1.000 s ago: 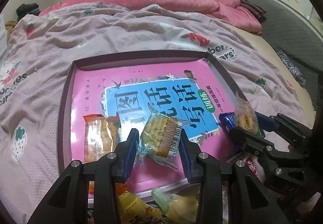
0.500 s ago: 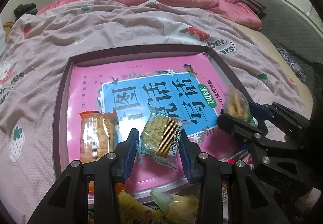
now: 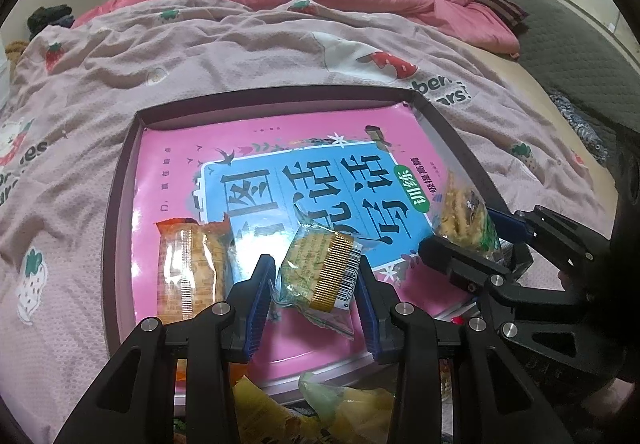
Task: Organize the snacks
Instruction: 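Lower the biscuit packet into the tray with left tool while right tool lowers clear bag, then open the left tool releasing the biscuit packet while the right tool releases the clear bag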
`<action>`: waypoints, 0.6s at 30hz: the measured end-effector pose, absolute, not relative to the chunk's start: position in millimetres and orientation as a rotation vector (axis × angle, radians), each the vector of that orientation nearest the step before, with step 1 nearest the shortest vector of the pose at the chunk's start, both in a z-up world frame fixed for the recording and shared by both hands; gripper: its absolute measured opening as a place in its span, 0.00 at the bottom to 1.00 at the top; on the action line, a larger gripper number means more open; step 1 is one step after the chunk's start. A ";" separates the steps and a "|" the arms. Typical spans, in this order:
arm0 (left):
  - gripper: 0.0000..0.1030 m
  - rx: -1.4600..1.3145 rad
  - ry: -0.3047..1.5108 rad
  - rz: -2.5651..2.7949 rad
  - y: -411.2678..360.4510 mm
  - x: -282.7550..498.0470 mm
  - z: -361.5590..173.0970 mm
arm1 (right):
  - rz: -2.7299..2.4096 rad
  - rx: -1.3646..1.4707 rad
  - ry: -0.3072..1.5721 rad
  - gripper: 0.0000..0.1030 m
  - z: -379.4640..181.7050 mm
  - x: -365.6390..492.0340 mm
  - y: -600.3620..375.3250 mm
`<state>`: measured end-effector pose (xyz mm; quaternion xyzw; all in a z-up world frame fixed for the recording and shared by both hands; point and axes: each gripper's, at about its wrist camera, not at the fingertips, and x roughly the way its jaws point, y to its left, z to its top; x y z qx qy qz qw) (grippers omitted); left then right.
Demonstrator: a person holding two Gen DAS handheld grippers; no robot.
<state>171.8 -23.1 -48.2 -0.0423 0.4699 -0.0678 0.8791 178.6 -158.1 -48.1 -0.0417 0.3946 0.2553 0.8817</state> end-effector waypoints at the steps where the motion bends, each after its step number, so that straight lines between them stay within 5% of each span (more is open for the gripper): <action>1: 0.40 -0.088 0.980 -0.140 -23.1 171.8 -48.1 | 0.532 -0.092 0.823 0.48 -48.4 178.1 -157.5; 18: 0.42 -0.080 0.983 -0.130 -21.7 170.3 -44.8 | 0.529 -0.130 0.812 0.54 -44.7 174.1 -152.4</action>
